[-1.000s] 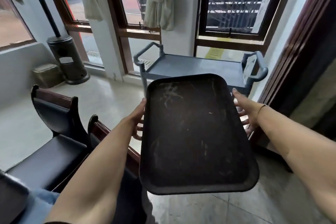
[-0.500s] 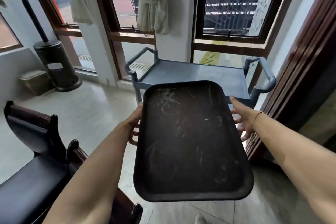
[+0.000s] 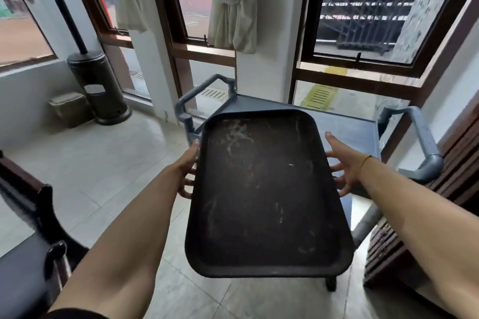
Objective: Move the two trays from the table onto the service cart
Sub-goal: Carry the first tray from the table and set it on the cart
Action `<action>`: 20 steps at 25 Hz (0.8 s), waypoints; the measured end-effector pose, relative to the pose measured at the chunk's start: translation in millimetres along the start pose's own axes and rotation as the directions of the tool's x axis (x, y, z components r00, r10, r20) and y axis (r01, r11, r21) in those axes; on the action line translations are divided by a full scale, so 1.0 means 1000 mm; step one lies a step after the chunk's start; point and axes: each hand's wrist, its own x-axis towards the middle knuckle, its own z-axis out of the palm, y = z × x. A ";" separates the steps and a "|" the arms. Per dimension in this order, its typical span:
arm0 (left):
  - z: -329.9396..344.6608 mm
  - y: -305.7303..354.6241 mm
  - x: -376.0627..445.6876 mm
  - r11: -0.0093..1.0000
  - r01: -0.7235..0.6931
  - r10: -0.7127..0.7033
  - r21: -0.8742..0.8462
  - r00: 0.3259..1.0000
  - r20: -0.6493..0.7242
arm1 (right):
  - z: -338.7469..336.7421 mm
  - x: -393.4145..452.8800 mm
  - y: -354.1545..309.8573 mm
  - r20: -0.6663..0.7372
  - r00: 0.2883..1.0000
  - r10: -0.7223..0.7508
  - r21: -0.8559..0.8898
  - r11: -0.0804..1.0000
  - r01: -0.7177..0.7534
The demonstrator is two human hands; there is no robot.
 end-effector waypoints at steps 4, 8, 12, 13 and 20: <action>-0.002 0.029 0.037 1.000 -0.004 0.004 -0.001 1.000 0.005 | 0.002 0.032 -0.033 0.021 1.000 0.001 -0.021 1.000 0.000; -0.013 0.058 0.083 1.000 0.014 -0.013 -0.016 1.000 0.013 | 0.008 0.072 -0.072 0.000 1.000 0.011 -0.042 0.999 -0.011; -0.038 0.103 0.143 1.000 0.015 -0.014 -0.016 0.998 0.056 | 0.025 0.117 -0.114 -0.027 0.999 0.021 -0.001 1.000 -0.021; -0.044 0.116 0.159 1.000 0.019 -0.019 -0.006 0.998 0.058 | 0.030 0.127 -0.124 -0.038 0.999 0.023 0.010 1.000 -0.023; -0.084 0.195 0.264 0.997 -0.005 -0.006 0.083 0.991 0.130 | 0.067 0.191 -0.187 -0.090 0.994 0.060 0.124 0.991 -0.048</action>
